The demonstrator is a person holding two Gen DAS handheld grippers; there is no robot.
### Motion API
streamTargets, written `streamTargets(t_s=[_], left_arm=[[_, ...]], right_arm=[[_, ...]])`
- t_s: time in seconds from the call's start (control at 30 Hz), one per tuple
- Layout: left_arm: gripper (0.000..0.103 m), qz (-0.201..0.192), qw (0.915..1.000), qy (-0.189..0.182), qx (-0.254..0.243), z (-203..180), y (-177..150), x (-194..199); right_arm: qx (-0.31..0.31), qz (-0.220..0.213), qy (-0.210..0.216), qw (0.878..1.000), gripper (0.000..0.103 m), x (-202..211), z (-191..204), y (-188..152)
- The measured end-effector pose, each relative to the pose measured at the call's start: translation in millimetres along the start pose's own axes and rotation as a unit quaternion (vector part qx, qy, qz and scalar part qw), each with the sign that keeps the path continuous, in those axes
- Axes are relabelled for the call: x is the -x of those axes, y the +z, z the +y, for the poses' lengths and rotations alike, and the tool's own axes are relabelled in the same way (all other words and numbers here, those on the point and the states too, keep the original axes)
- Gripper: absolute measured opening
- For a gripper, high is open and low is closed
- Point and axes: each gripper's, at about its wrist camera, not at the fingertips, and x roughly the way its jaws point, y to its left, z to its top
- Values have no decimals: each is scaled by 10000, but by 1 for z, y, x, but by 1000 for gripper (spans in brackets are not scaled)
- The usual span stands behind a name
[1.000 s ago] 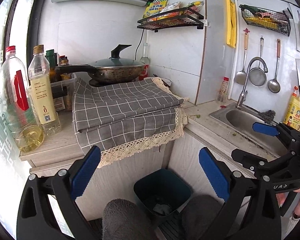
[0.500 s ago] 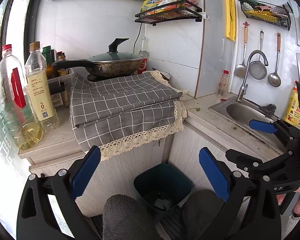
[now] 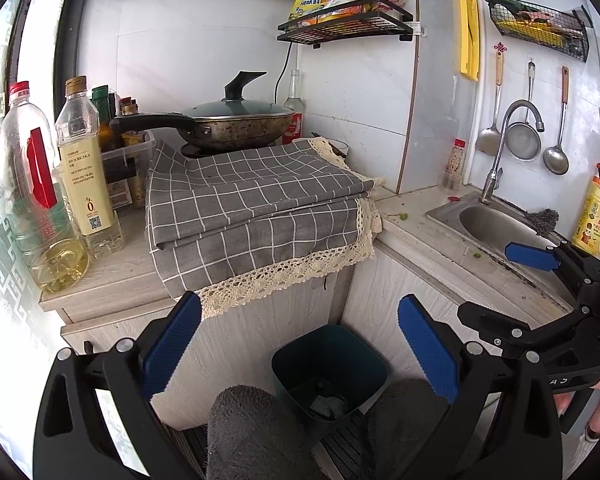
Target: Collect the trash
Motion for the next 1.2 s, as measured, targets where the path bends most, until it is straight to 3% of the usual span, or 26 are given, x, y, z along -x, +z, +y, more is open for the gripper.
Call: streamTargets(t_s=[1.2], left_arm=[[100, -1, 10000, -18, -64, -1, -2, 2]], right_arm=[[31, 54, 89, 9999, 100, -1, 7, -5]])
